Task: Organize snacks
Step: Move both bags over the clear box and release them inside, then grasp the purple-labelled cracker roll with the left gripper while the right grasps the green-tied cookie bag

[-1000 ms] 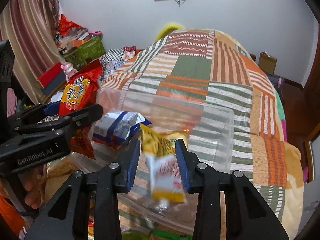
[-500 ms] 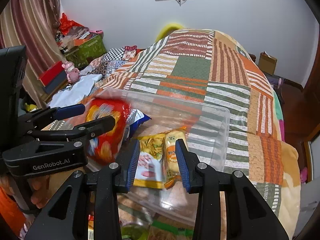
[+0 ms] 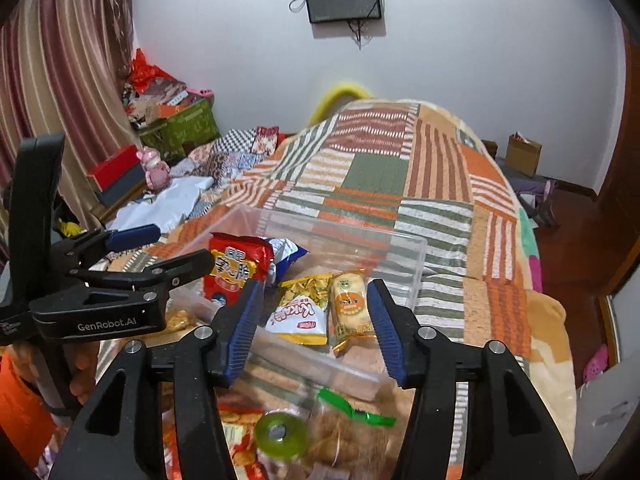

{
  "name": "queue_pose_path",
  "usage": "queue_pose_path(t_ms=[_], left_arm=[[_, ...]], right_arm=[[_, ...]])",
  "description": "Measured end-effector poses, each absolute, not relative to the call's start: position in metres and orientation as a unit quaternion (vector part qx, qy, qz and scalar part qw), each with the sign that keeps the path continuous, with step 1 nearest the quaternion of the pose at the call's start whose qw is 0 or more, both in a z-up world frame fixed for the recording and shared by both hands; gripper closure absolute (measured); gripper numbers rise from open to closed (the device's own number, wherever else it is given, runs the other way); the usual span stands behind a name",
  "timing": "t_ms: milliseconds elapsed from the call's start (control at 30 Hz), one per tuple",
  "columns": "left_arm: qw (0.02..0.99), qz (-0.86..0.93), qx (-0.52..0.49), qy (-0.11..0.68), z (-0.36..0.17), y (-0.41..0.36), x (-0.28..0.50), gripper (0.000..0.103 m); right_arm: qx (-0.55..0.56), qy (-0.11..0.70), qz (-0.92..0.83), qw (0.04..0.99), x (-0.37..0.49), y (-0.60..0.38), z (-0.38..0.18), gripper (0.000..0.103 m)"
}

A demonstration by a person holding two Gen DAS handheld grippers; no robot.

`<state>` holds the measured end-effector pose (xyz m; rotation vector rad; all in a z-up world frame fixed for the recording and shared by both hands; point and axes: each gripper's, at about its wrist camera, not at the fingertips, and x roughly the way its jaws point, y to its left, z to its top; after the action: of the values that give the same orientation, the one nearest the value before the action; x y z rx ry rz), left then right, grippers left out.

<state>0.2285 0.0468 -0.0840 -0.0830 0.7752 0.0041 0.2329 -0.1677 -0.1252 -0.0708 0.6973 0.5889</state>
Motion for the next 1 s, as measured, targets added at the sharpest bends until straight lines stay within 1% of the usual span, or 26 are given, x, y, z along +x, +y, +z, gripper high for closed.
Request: queue_pose_path(t_ms=[267,500,767,1000], left_arm=[[0.929,0.007,-0.046,0.366,-0.071,0.051,0.190,0.010],[0.928,0.015,-0.048,0.368,-0.072,0.057,0.161,0.008],[0.918,0.027,-0.052,0.391,-0.095,0.075,0.139,0.008],[0.905,0.036,-0.048,0.420,-0.122,0.092,0.132,0.008]], right_arm=[[-0.027,0.319,0.272,0.908,0.205,-0.187,-0.112,0.046],[-0.024,0.325,0.261,0.909,0.187,-0.201,-0.118,0.045],[-0.036,0.344,0.246,0.905,0.173,-0.209,-0.140,0.045],[-0.033,0.384,0.242,0.891,0.175,-0.213,-0.172,0.045]])
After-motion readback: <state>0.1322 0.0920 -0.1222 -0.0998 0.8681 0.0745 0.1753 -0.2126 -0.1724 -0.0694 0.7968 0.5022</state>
